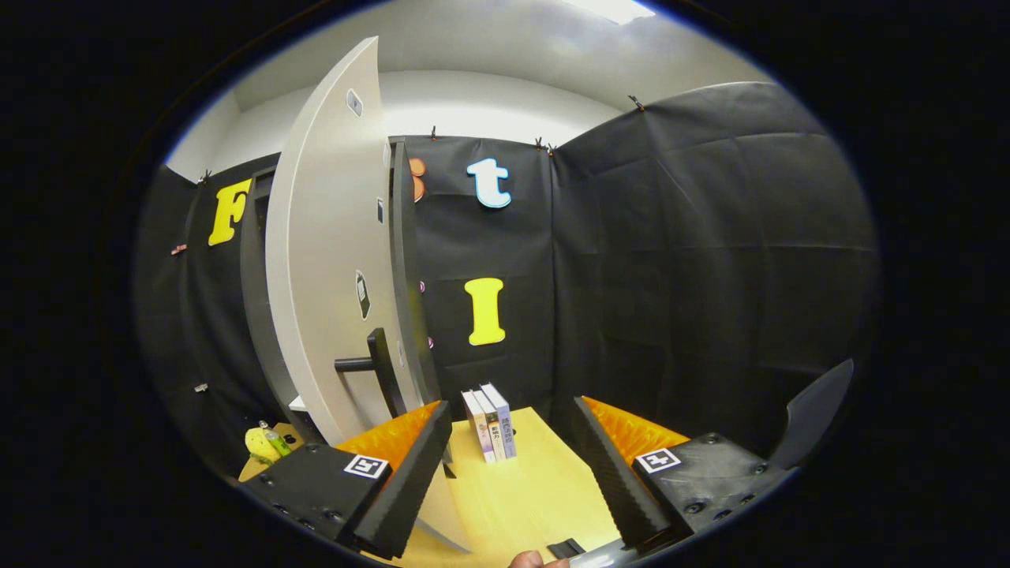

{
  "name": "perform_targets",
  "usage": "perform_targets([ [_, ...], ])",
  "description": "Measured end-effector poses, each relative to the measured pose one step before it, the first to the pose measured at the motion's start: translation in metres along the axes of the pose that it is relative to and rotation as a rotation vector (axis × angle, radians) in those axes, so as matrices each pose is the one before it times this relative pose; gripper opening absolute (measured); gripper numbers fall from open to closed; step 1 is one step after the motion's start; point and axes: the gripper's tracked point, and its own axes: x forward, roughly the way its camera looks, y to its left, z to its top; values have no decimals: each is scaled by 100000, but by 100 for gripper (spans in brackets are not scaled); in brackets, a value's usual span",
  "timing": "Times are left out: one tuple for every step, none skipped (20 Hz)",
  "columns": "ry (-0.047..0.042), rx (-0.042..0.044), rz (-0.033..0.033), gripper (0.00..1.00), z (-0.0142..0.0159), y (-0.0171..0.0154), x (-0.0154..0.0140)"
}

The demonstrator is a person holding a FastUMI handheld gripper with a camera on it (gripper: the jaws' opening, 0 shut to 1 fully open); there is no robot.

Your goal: Open the shoe cabinet door, grab the shoes and put them into the shoe cabinet, then close the shoe cabinet door.

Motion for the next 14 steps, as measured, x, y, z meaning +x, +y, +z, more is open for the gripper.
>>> perform_targets([
  [1066,254,1758,98,-292,611,48],
  [887,-111,-171,98,-150,366,-125],
  [-697,69,-489,97,80,96,-144],
  [241,172,-223,97,-66,233,68],
  [806,360,224,97,-277,395,-184],
  [-267,-258,497,97,-166,522,-5],
  [103,-692,346,98,56,422,-55],
  [-150,-686,442,98,-26,522,-112],
  [-98,-395,897,97,-73,645,-280],
  [276,342,1438,97,-131,893,-237],
  [318,364,1994,97,-326,932,-324],
  [238,337,2318,97,-238,1268,-177],
  [-29,11,2493,97,-96,1331,-178],
  [270,242,2097,98,-197,1230,-40],
])
